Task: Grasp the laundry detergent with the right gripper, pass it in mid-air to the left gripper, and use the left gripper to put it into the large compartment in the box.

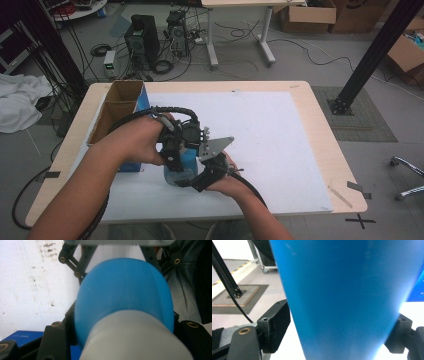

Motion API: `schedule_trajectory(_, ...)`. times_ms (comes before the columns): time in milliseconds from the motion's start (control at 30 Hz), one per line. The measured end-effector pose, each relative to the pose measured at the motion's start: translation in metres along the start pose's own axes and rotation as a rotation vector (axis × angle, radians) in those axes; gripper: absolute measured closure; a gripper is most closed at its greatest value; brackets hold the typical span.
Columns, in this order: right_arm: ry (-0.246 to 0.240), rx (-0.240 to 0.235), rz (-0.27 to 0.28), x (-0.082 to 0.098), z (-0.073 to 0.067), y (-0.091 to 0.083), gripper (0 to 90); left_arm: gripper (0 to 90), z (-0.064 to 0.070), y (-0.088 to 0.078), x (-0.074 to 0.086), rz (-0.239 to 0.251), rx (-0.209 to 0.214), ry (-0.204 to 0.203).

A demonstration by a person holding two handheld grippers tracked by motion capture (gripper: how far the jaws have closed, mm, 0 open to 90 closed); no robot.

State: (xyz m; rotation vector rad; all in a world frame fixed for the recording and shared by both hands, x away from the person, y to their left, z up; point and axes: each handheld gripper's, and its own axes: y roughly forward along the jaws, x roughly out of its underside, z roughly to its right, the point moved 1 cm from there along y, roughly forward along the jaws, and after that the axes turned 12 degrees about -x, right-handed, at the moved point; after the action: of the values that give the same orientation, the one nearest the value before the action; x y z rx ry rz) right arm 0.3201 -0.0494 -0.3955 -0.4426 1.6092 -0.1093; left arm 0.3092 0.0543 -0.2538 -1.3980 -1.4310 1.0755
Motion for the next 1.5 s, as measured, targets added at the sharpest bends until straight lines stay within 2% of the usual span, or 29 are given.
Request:
schedule_trajectory(133, 0.001, 0.011, 0.015, -0.001, 0.0, -0.004, 15.3, 39.8, -0.001, -0.001, 0.001, 0.001, -0.004, -0.004)
schedule_trajectory(433, -0.002, 0.011, -0.012, -0.007, -0.006, -0.012, 10.4, 39.7, -0.004, 0.0, 0.001, -0.005, 0.004, -0.012)
schedule_trajectory(500, 0.0, 0.007, -0.01, -0.008, -0.008, -0.015, 7.2, 39.7, -0.005, -0.001, 0.002, -0.004, 0.003, -0.015)
schedule_trajectory(567, 0.015, 0.004, 0.002, -0.01, -0.008, -0.021, 0.4, 39.7, -0.006, -0.002, 0.002, 0.001, 0.003, -0.015)
schedule_trajectory(733, 0.066, 0.015, 0.018, -0.011, -0.008, -0.034, 0.0, 39.6, -0.009, -0.005, 0.002, 0.005, 0.008, -0.027)
schedule_trajectory(933, 0.074, 0.014, 0.033, -0.016, -0.014, -0.049, 0.0, 39.6, -0.013, -0.008, 0.0, 0.005, 0.002, -0.036)
schedule_trajectory(1033, 0.076, 0.0, 0.014, -0.018, -0.018, -0.06, 0.0, 39.5, -0.017, -0.01, 0.001, -0.009, 0.002, -0.057)
schedule_trajectory(1100, 0.073, 0.008, -0.018, -0.02, -0.02, -0.068, 0.0, 39.5, -0.02, -0.01, 0.001, -0.021, 0.019, -0.084)
schedule_trajectory(1133, 0.077, 0.01, -0.032, -0.021, -0.021, -0.071, 0.0, 39.5, -0.023, -0.01, 0.001, -0.033, 0.037, -0.111)
schedule_trajectory(1167, 0.085, 0.016, -0.062, -0.022, -0.022, -0.076, 0.0, 39.5, -0.024, -0.01, 0.002, -0.036, 0.044, -0.124)
schedule_trajectory(1267, 0.11, 0.021, -0.126, -0.024, -0.023, -0.088, 0.0, 39.5, -0.032, -0.013, 0.005, -0.055, 0.055, -0.214)
schedule_trajectory(1467, 0.178, 0.063, -0.362, -0.023, -0.022, -0.117, 0.0, 39.4, -0.052, -0.029, 0.016, -0.104, 0.023, -0.43)
schedule_trajectory(1500, 0.188, 0.08, -0.403, -0.023, -0.022, -0.122, 0.0, 39.4, -0.055, -0.031, 0.017, -0.108, 0.024, -0.45)
